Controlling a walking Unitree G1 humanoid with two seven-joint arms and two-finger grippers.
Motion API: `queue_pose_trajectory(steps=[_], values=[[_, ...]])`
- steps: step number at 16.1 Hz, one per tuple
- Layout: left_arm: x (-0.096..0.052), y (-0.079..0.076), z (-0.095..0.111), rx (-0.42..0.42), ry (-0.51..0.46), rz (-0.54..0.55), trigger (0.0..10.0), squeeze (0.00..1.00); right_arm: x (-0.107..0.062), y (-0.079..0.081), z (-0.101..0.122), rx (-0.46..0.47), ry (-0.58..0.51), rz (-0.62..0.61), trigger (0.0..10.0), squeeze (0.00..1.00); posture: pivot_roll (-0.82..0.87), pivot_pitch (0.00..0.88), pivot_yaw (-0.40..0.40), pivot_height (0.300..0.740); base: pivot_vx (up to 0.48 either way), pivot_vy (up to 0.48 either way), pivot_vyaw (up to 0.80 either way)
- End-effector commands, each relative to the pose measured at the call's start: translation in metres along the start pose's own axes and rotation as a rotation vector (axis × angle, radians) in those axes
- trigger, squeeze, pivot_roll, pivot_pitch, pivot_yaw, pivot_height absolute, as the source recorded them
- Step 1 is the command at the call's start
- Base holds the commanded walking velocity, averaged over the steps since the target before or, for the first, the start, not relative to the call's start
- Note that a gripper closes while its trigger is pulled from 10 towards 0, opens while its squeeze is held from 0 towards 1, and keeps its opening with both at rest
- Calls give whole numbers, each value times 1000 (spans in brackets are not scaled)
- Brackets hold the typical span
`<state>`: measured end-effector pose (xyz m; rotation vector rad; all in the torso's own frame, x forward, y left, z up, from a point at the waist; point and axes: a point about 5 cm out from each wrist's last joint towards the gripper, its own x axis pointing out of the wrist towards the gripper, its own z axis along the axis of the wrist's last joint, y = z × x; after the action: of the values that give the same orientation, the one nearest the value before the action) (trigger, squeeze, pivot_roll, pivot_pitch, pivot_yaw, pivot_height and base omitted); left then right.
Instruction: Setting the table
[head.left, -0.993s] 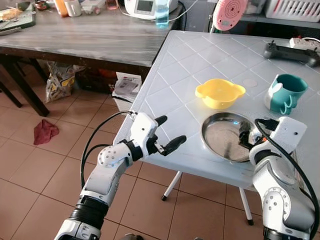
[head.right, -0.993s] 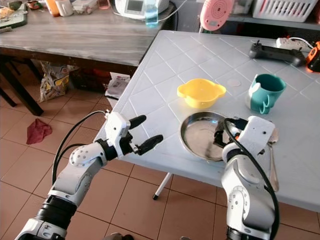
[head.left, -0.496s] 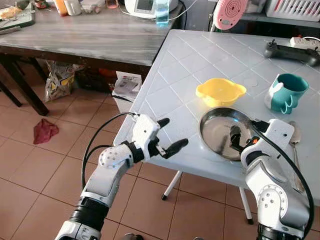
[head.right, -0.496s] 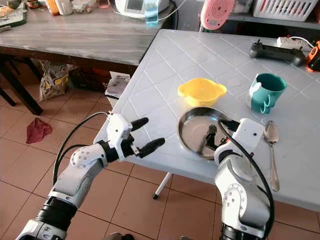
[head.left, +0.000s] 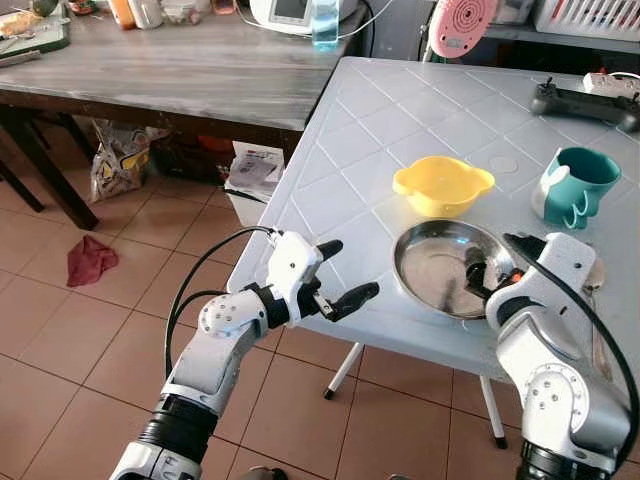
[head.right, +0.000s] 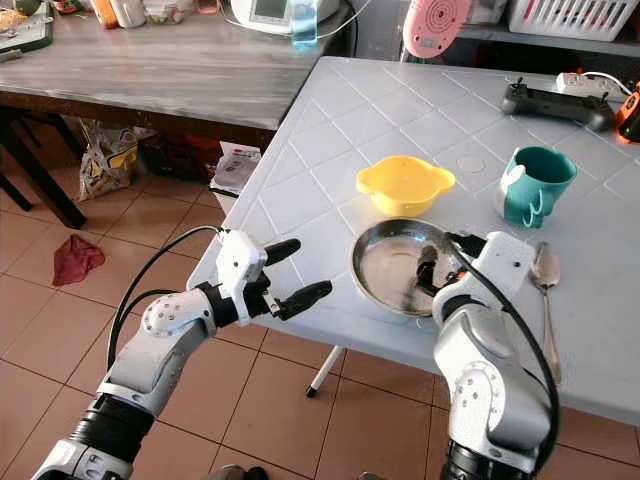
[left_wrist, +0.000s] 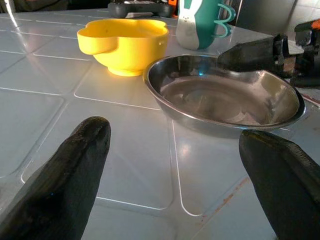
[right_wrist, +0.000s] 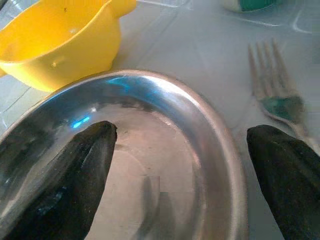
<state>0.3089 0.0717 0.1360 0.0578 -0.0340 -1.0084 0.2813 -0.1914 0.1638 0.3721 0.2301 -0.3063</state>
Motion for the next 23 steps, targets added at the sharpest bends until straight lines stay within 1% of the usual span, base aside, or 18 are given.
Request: queue_pose_trajectory(steps=[1,3,4,5,9,11,13,14,15,16,17,20,23], values=[[-1,-3,0,10,9,-27,10000,0,-2,2,4,14,-3,1,10000,0,-15,142,25,714,0,0,0],[-1,-6,1,9,14,-70,10000,0,-3,0,-1,54,29,-15,10000,0,-14,140,25,714,0,0,0],[-1,-6,2,10,13,-68,10000,0,-3,0,-2,54,31,-14,10000,0,-14,140,25,714,0,0,0],[-2,-6,2,11,17,-82,10000,0,-3,0,-5,52,57,-4,10000,0,-14,139,26,714,0,0,0],[-4,-6,1,27,32,-106,10000,0,-3,-1,-10,35,78,-10,10000,0,-14,142,28,714,0,0,0],[-6,-4,1,71,53,-127,10000,0,-3,-1,-10,38,81,-10,10000,0,-12,144,29,714,0,0,0],[-7,0,1,80,66,-127,10000,0,-1,-1,-9,47,83,-10,10000,0,-11,146,31,714,0,0,0],[-8,1,0,97,78,-129,10000,0,0,-3,-8,49,81,-14,10000,0,-11,146,31,714,0,0,0],[-9,3,-1,119,91,-132,10000,0,0,-4,-7,64,77,-15,8510,0,-6,147,32,714,0,0,0],[-10,3,-2,123,96,-131,10000,0,0,-3,-7,75,80,-6,3882,0,-6,147,32,714,0,0,0],[-10,4,-3,120,96,-131,10000,0,-1,-3,-8,78,83,-8,0,0,-6,147,32,714,0,0,0],[-10,1,-4,119,97,-142,10000,0,0,-3,-12,92,106,-9,0,0,-7,147,31,714,0,0,0],[-9,-1,-5,118,99,-152,10000,0,0,-3,-11,90,109,-4,0,0,-9,146,30,714,0,0,0]])
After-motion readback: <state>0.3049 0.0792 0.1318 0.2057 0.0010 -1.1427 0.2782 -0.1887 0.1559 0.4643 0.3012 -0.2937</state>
